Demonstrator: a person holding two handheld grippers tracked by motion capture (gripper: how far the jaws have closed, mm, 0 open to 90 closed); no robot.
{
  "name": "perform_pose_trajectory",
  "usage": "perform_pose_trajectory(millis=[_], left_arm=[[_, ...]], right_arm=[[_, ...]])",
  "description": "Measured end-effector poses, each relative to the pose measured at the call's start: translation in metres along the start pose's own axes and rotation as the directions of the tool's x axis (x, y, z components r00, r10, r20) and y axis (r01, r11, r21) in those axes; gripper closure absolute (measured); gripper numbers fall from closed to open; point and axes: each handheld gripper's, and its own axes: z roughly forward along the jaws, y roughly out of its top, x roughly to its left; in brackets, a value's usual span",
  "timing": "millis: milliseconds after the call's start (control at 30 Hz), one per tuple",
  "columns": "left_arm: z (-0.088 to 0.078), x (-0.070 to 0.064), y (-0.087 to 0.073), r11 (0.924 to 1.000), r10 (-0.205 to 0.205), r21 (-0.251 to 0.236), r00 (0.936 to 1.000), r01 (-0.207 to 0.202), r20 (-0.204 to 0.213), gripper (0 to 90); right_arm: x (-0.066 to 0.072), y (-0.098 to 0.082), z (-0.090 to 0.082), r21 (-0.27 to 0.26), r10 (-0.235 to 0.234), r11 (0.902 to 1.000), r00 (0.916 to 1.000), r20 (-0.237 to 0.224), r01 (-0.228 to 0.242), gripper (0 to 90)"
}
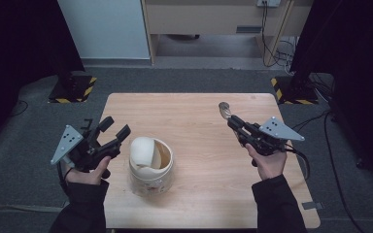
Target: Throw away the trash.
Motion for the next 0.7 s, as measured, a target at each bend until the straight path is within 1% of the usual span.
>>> perform_pose_trajectory(millis=[33, 167, 200, 233, 333, 467, 500, 633, 700], left_arm=[[0.004, -0.004, 0.000, 1.0000, -0.001, 0.004, 1.0000, 0.001, 0.009, 30.8], [0.018, -0.015, 0.000, 0.9999, 0.007, 0.013, 0.9997, -0.008, 0.024, 32.4], [0.025, -0.022, 0.000, 0.9999, 0.001, 0.014, 0.9993, -0.002, 0.036, 33.5], [0.025, -0.022, 0.000, 0.9999, 0.001, 0.014, 0.9993, -0.002, 0.036, 33.9], [0.035, -0.032, 0.001, 0.9999, -0.005, 0.010, 0.9981, 0.004, 0.062, 34.7], [0.043, -0.043, 0.000, 0.9999, -0.011, 0.011, 0.9960, 0.010, 0.088, 36.8], [0.045, -0.045, 0.000, 0.9999, -0.009, 0.013, 0.9954, 0.008, 0.095, 37.4], [0.049, -0.051, -0.002, 0.9998, -0.012, 0.018, 0.9934, 0.010, 0.114, 39.4], [0.050, -0.053, -0.003, 0.9996, -0.016, 0.023, 0.9926, 0.013, 0.120, 40.2]], right_arm=[[0.001, 0.001, 0.000, -0.004, -0.005, 1.0000, 0.9999, -0.009, 0.005, 80.7], [0.006, 0.003, 0.000, -0.010, -0.023, 0.9997, 0.9994, -0.028, 0.022, 80.6], [0.009, 0.004, -0.001, -0.016, -0.026, 0.9996, 0.9992, -0.031, 0.025, 80.7], [0.009, 0.004, -0.001, -0.016, -0.026, 0.9996, 0.9992, -0.031, 0.025, 80.7], [0.011, 0.003, -0.001, -0.022, -0.021, 0.9996, 0.9989, -0.043, 0.020, 80.7], [0.016, -0.001, -0.001, -0.015, -0.032, 0.9994, 0.9979, -0.057, 0.032, 80.6], [0.018, -0.003, -0.001, -0.007, -0.033, 0.9994, 0.9971, -0.068, 0.033, 80.6], [0.026, -0.007, 0.000, -0.005, -0.031, 0.9995, 0.9936, -0.109, 0.031, 80.6], [0.029, -0.009, 0.001, -0.003, -0.027, 0.9996, 0.9922, -0.121, 0.027, 80.6]])
